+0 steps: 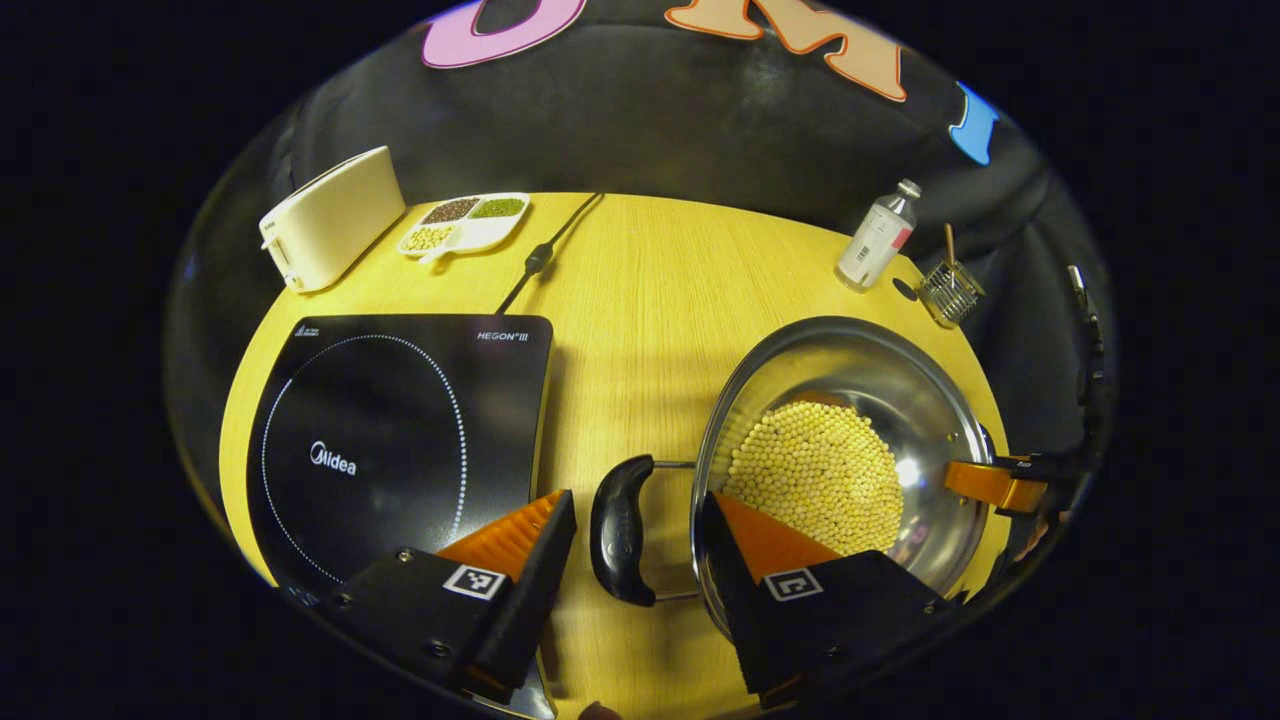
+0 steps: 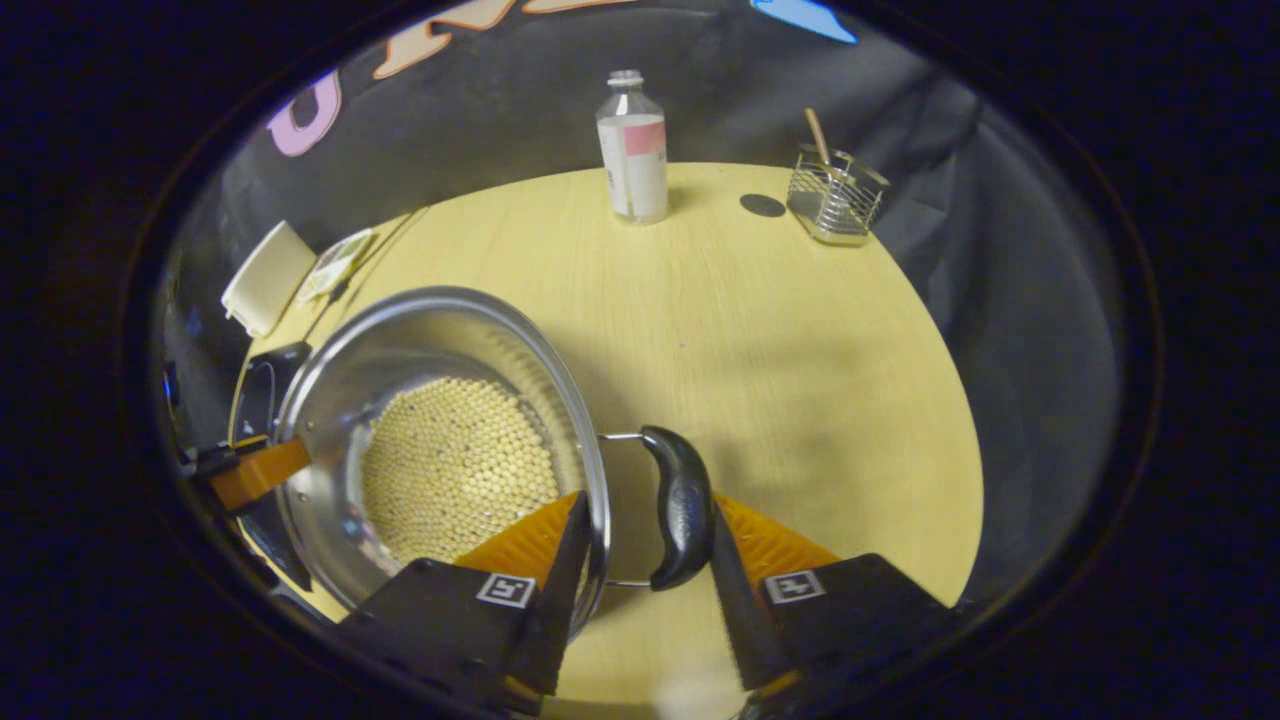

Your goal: First push the handle of the pot to place it horizontally, then grasp the pot with both hands and set it on the induction cooktop.

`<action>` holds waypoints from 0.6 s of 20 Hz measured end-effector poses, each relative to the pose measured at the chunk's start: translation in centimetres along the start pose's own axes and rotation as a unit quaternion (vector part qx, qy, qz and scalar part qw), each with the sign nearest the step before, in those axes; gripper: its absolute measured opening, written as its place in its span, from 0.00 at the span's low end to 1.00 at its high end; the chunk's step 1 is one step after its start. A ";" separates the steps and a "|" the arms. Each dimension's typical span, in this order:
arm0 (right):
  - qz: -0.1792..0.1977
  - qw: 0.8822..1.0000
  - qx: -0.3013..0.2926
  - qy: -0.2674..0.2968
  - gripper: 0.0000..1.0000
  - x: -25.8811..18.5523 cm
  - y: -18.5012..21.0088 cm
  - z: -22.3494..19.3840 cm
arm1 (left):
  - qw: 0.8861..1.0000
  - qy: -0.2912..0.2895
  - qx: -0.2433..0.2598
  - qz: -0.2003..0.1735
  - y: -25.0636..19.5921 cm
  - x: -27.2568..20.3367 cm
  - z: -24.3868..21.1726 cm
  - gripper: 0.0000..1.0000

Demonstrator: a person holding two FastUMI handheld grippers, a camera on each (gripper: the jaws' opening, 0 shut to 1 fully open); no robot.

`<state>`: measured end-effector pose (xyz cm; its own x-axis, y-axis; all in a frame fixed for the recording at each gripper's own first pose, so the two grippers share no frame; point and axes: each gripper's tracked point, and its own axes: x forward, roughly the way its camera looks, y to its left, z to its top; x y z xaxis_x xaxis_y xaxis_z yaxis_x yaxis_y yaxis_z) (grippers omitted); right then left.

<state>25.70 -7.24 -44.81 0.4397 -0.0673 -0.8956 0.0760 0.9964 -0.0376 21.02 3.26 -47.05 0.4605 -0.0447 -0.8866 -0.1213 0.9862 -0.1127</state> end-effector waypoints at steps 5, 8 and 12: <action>-0.003 1.000 -0.017 -0.015 0.55 0.0 0.1 0.0 | 0.999 -0.004 0.043 0.017 -0.2 0.9 -0.3 0.65; -0.017 0.999 -0.027 -0.019 0.55 -0.3 0.1 -0.2 | 0.998 0.006 0.056 0.017 -0.2 1.0 -0.5 0.65; -0.021 1.000 -0.003 -0.007 0.55 -1.2 0.0 -1.7 | 0.999 0.032 0.041 0.000 -0.1 0.6 -1.0 0.63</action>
<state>23.61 -7.02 -44.49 0.4481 -0.1091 -0.8873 0.0891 0.9930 -0.0772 20.41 2.98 -48.03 0.4030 -0.0527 -0.9137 -0.0480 0.9957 -0.0786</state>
